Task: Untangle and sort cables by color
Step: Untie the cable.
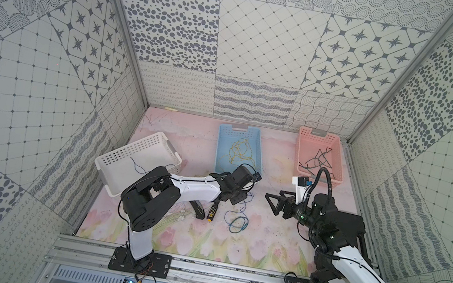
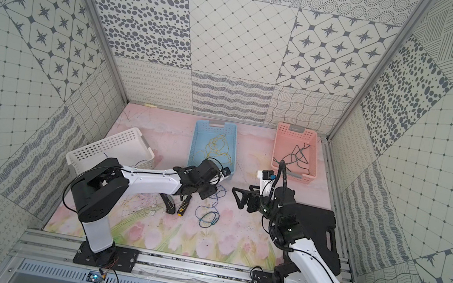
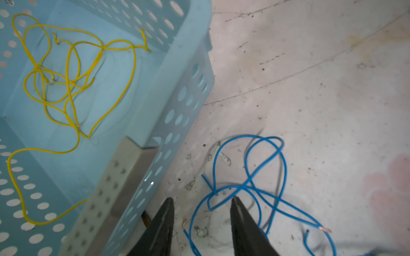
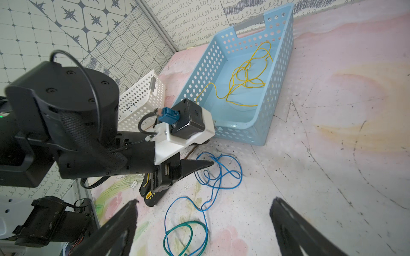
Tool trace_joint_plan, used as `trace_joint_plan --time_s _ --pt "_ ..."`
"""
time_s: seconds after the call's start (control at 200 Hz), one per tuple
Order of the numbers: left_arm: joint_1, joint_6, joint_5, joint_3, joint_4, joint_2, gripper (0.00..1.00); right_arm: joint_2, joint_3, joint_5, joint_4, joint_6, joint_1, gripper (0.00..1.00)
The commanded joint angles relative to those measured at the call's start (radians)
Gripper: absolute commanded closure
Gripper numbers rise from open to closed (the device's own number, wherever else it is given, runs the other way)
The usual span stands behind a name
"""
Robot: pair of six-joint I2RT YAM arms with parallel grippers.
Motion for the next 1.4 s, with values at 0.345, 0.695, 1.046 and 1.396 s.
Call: trace_joint_plan --time_s 0.345,0.695,1.046,1.396 --pt "0.024 -0.05 0.178 0.035 0.007 -0.025 1.0 -0.04 -0.012 -0.009 0.039 -0.01 -0.003 0.05" --pt "0.062 -0.247 0.253 -0.05 0.017 -0.497 1.0 -0.108 -0.034 -0.005 0.058 -0.007 -0.003 0.03" --pt "0.131 -0.549 0.368 0.128 -0.085 -0.705 1.0 0.187 -0.053 -0.29 0.495 0.126 0.092 0.03" --pt "0.129 -0.627 0.514 0.168 -0.108 -0.705 1.0 0.102 -0.047 -0.016 0.423 -0.022 0.217 0.01"
